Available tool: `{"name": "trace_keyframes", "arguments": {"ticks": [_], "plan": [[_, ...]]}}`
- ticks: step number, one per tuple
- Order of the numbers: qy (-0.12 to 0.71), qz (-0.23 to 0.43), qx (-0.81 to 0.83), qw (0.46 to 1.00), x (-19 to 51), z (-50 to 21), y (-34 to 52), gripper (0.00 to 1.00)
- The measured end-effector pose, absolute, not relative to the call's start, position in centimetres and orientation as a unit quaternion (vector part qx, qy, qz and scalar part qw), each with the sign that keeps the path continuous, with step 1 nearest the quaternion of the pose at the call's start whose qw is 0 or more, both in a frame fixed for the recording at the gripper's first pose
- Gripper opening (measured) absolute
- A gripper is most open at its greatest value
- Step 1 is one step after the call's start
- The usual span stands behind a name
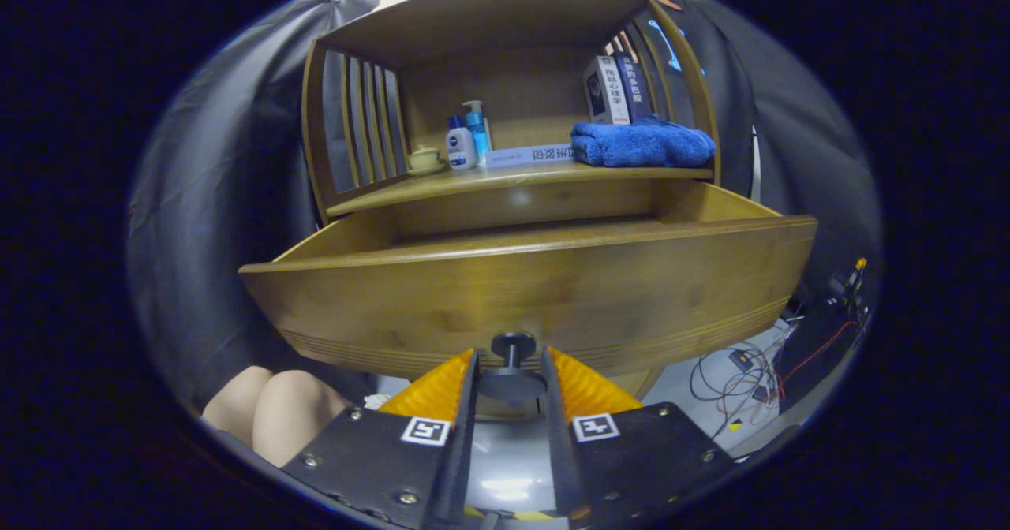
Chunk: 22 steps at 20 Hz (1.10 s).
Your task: Pull open the drawer, take out the items inside it, and place them on the countertop above the cabinet.
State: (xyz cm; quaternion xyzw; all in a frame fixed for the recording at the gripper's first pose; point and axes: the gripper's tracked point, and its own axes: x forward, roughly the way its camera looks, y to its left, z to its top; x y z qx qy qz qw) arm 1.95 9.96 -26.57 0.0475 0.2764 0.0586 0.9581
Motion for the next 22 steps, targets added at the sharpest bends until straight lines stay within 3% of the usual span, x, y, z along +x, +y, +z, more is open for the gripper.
{"name": "trace_keyframes", "arguments": {"ticks": [10,16,22], "plan": [[0.224,0.021,0.058,0.973,-0.4,-18.1,7.5,0.44],[0.192,0.032,0.065,0.979,3.6,-12.5,7.9,0.44],[0.238,0.061,0.043,0.968,8.5,-12.8,10.1,0.44]]}}
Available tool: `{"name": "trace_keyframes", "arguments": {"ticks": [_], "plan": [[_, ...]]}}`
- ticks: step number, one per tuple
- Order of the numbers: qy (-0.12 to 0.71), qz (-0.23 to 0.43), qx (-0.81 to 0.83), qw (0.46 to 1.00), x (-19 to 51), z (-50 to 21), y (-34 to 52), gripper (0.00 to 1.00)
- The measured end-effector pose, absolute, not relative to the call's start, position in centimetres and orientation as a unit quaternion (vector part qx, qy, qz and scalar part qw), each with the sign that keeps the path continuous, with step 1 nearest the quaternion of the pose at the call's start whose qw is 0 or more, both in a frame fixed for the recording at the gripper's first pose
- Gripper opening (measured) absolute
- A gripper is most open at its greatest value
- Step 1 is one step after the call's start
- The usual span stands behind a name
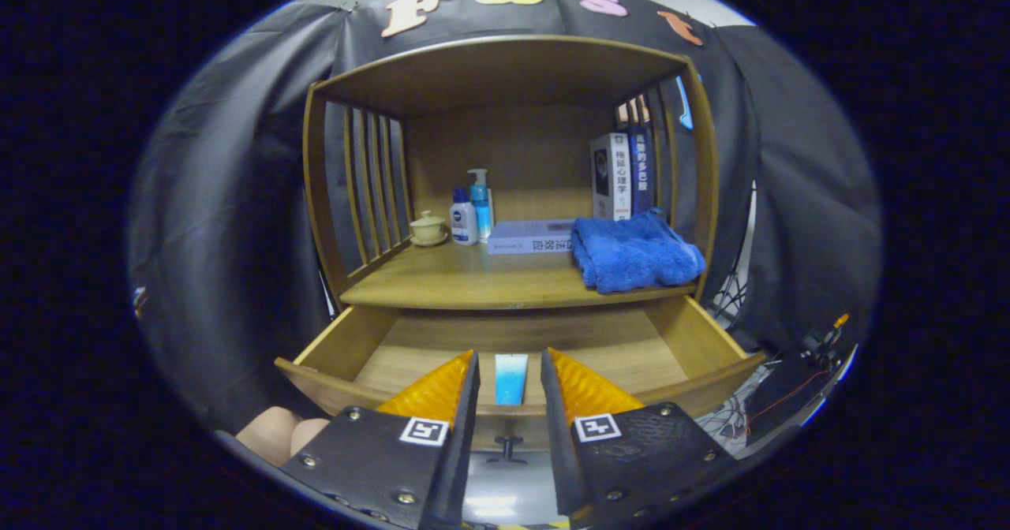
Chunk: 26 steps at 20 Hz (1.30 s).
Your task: Pull open the drawer, take out the items inside it, and place them on the countertop above the cabinet.
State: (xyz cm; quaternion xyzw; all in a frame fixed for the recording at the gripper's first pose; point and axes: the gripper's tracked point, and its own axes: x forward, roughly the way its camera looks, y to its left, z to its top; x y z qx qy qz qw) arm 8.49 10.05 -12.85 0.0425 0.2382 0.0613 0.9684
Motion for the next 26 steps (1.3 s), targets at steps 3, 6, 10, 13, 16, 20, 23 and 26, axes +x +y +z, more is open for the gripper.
{"name": "trace_keyframes", "arguments": {"ticks": [3,6,10,13,16,20,23,26], "plan": [[0.273,0.077,0.036,0.958,11.2,-14.6,11.2,0.44],[0.338,0.078,0.025,0.938,13.0,-17.7,11.6,0.44],[0.433,0.078,-0.020,0.898,14.1,-22.3,11.8,0.44],[0.478,0.084,-0.044,0.873,14.6,-24.3,11.8,0.44],[0.532,0.079,-0.043,0.842,14.4,-26.8,11.9,0.44],[0.580,0.065,-0.047,0.811,14.4,-29.4,11.6,0.44],[0.591,0.062,-0.056,0.802,14.2,-30.6,11.8,0.45],[0.600,0.065,-0.072,0.794,13.6,-31.4,11.8,0.44]]}}
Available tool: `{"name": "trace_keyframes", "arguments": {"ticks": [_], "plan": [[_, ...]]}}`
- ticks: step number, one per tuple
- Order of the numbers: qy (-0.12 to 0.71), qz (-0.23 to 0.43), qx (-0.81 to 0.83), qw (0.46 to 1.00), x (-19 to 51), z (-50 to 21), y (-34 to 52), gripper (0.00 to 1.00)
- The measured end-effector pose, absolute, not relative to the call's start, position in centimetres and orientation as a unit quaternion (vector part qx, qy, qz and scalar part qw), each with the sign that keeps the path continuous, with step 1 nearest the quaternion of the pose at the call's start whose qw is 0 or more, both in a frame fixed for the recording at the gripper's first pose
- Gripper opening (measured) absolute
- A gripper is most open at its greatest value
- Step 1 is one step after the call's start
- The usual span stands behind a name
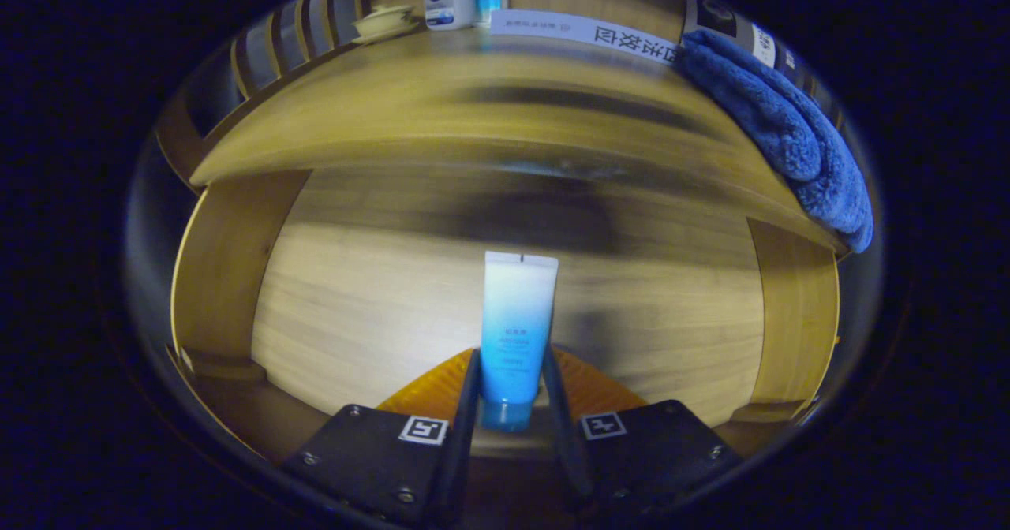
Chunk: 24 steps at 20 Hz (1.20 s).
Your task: Pull open the drawer, take out the items inside it, and place them on the countertop above the cabinet.
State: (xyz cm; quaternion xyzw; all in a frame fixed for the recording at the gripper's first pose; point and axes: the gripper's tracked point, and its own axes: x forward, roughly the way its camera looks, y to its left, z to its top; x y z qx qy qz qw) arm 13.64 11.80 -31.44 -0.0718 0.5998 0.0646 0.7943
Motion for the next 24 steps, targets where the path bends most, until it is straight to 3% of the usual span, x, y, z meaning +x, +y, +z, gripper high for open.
{"name": "trace_keyframes", "arguments": {"ticks": [5,6,24], "plan": [[0.587,0.067,-0.082,0.803,13.9,-31.9,11.7,0.41],[0.583,0.070,-0.083,0.805,13.8,-31.2,11.9,0.35],[0.493,0.188,-0.047,0.848,11.5,-21.9,19.1,0.35]]}}
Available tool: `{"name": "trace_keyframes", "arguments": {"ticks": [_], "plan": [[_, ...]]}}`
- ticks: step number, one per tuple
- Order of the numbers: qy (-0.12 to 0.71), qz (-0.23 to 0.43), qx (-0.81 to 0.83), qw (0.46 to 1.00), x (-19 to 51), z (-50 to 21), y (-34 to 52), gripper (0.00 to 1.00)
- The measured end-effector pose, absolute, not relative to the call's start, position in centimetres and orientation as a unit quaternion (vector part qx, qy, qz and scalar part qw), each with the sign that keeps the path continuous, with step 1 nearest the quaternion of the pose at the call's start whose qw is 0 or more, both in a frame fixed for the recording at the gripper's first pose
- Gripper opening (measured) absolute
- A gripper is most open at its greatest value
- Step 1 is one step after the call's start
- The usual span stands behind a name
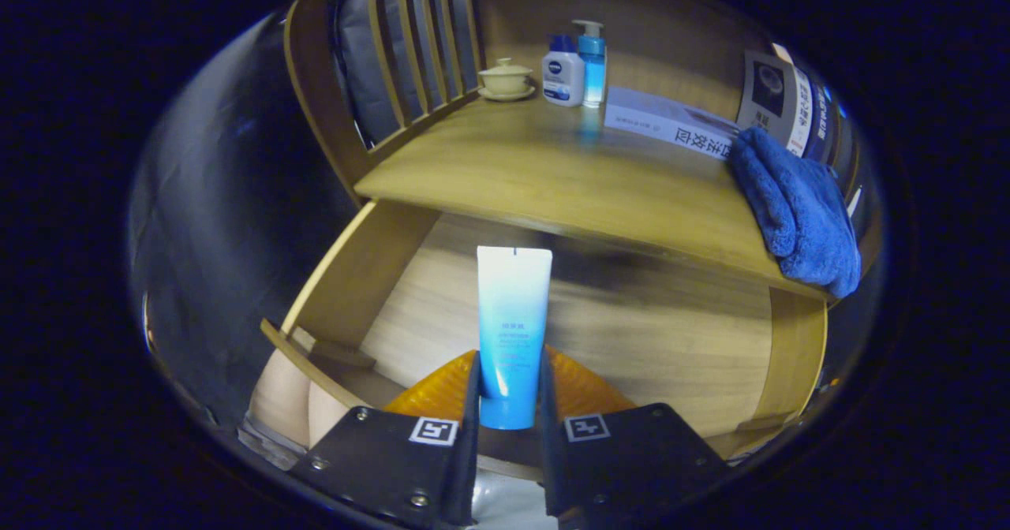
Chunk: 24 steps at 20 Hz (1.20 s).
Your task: Pull open the drawer, take out the items inside it, and place them on the countertop above the cabinet.
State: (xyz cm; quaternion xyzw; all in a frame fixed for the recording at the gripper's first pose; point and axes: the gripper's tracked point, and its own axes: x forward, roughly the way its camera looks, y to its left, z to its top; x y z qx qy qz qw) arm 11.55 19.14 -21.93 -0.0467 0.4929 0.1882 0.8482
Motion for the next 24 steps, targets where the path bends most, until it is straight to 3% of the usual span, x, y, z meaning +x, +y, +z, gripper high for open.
{"name": "trace_keyframes", "arguments": {"ticks": [6,16,24], "plan": [[0.454,0.174,-0.026,0.873,13.0,-18.7,18.6,0.35],[0.318,0.057,-0.029,0.946,22.5,-13.8,15.2,0.35],[0.342,0.014,-0.024,0.939,27.9,-18.1,14.7,0.35]]}}
